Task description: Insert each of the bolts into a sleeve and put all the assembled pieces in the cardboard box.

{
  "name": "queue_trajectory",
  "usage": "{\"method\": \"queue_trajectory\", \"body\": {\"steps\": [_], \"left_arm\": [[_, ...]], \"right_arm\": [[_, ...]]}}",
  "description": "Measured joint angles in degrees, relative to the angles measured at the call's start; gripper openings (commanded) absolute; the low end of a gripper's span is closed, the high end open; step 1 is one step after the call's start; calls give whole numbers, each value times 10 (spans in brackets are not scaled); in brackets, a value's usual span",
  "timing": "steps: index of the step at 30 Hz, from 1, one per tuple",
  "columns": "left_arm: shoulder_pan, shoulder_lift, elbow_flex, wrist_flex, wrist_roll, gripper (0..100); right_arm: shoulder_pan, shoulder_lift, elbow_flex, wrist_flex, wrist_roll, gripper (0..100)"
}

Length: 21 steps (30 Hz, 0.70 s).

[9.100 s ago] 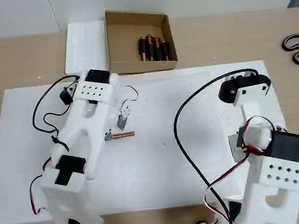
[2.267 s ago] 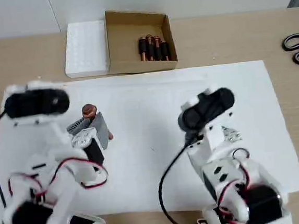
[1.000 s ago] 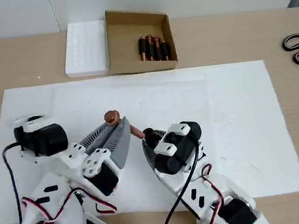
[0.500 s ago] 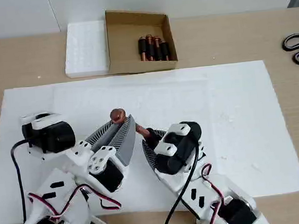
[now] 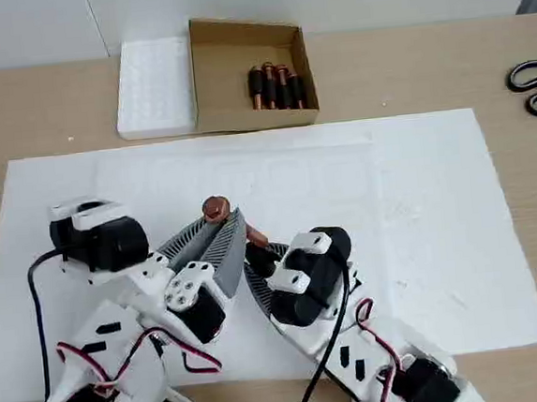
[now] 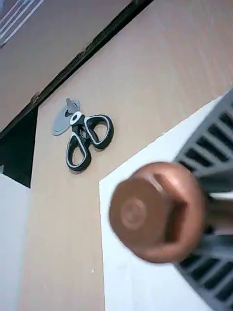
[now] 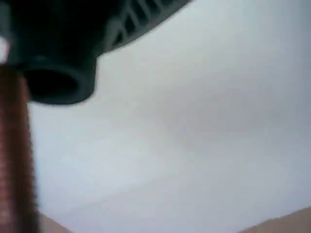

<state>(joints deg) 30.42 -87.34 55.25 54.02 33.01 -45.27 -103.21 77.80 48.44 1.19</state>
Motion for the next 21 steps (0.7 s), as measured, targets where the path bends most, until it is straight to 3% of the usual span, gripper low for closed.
{"method": "queue_trajectory", "body": {"steps": [21], "left_arm": [[0, 1, 0, 0, 0, 6]], "right_arm": [[18, 1, -18, 7, 0, 4]]}}
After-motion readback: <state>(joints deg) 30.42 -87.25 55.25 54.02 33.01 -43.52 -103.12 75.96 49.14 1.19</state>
